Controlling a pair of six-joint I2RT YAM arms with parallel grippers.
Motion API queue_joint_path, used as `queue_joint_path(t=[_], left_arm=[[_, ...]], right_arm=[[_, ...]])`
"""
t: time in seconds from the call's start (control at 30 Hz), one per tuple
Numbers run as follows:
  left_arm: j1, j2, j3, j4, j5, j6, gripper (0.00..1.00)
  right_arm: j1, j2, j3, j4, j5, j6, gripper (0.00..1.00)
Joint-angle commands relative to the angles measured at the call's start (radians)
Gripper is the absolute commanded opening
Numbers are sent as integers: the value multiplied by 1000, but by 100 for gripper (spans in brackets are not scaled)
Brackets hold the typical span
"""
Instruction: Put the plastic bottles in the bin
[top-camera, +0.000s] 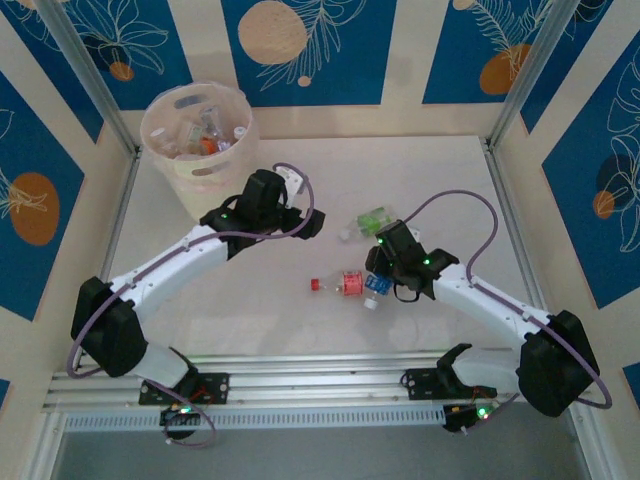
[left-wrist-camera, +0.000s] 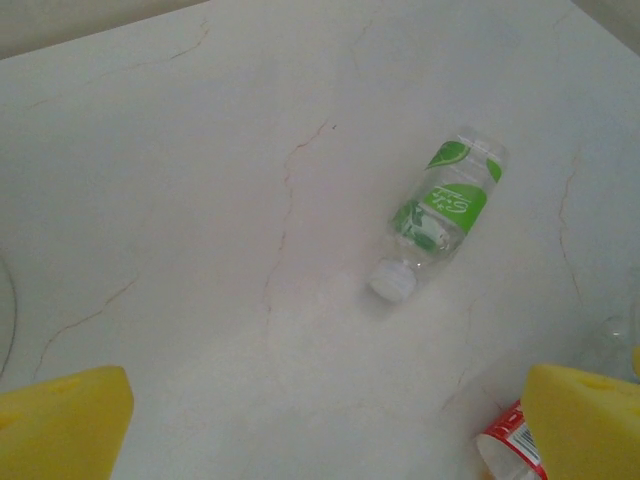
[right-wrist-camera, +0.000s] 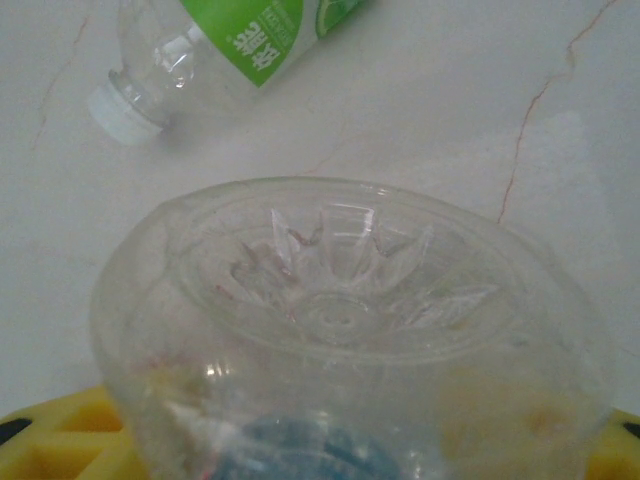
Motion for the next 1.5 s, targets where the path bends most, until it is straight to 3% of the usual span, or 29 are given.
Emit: queue_joint_path(t=[0.0, 0.37, 0.87, 1.23, 1.47], left_arm=[[-9, -22, -9, -10, -10, -11, 100], [-9, -25, -2, -19, 3, -11, 99], [-11, -83, -35, 0, 133, -63, 99], [-11, -76, -76, 72, 398, -189, 98], [-17, -117, -148, 63, 510, -209, 83]], right_arm=[[6, 8, -12, 15, 57, 23, 59], [11, 8, 13, -2, 64, 14, 59], [-3, 14, 71, 12, 51, -9, 60], [-73, -19, 181, 70, -95, 2, 60], [-127, 13, 288, 133, -215, 39, 59]])
